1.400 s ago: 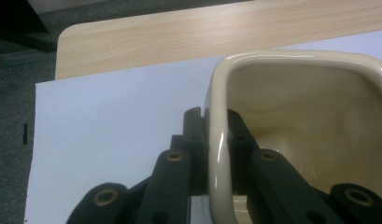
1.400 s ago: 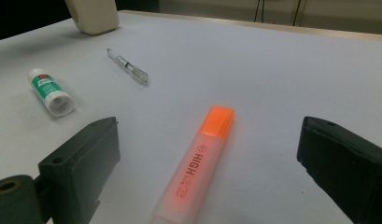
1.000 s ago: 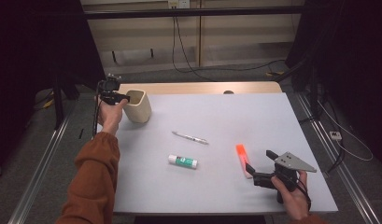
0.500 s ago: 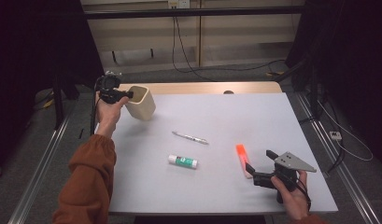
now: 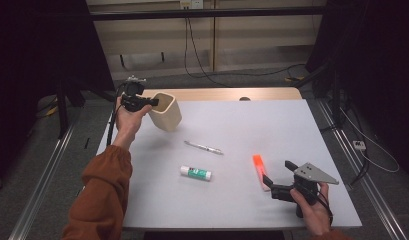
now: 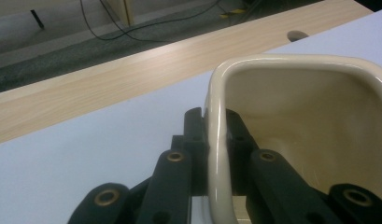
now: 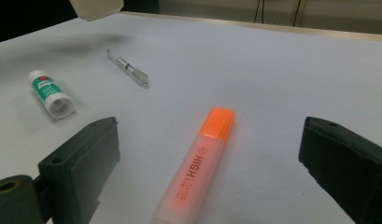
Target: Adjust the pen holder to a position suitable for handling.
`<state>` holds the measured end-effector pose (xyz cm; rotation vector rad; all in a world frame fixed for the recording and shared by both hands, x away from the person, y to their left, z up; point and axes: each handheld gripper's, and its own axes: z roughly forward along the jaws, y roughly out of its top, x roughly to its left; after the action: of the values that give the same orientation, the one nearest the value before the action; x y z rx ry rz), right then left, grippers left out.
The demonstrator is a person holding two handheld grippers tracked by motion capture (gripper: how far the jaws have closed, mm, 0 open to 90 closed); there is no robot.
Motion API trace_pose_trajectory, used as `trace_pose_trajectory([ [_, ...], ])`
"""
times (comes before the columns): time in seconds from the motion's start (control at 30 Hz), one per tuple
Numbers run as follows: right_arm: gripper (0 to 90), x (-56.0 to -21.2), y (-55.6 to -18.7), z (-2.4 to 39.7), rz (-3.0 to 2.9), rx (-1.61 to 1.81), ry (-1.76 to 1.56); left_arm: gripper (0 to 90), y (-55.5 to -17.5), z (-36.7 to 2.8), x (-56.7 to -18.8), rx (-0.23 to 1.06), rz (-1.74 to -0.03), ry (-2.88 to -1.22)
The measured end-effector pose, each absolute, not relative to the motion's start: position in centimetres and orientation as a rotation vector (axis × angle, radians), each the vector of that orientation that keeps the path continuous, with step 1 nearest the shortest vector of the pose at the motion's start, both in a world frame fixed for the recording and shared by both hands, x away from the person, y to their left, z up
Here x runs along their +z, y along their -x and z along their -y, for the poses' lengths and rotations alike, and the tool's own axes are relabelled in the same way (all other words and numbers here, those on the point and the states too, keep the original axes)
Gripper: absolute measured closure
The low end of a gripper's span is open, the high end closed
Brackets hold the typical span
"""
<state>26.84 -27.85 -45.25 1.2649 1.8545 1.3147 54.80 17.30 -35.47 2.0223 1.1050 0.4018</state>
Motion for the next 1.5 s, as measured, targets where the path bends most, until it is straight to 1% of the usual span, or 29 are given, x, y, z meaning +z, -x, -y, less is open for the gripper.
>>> trace_pose_trajectory([
  [0.2, 5.1, -45.2, -26.8, 27.8, -1.856, 1.316, -1.265, 83.0, -54.5, -15.2, -35.4, 0.364, -1.047, -2.039],
  [0.7, 5.2, -45.2, -26.8, 27.8, -1.853, 1.32, -1.266, 82.9, -53.1, -8.4, -35.3, 0.311, -0.924, -2.102],
  [0.9, 5.1, -45.2, -26.8, 27.8, -1.857, 1.321, -1.262, 82.6, -53.0, -6.4, -35.7, 0.272, -0.926, -2.099],
  [1.23, 5.1, -45.2, -26.7, 27.8, -1.858, 1.324, -1.26, 82.6, -53.0, -3.3, -36.5, 0.269, -0.907, -2.146],
  [1.5, 5.2, -45.2, -26.7, 27.9, -1.86, 1.326, -1.259, 82.6, -53.4, -1.5, -37.8, 0.246, -0.926, -2.171],
])
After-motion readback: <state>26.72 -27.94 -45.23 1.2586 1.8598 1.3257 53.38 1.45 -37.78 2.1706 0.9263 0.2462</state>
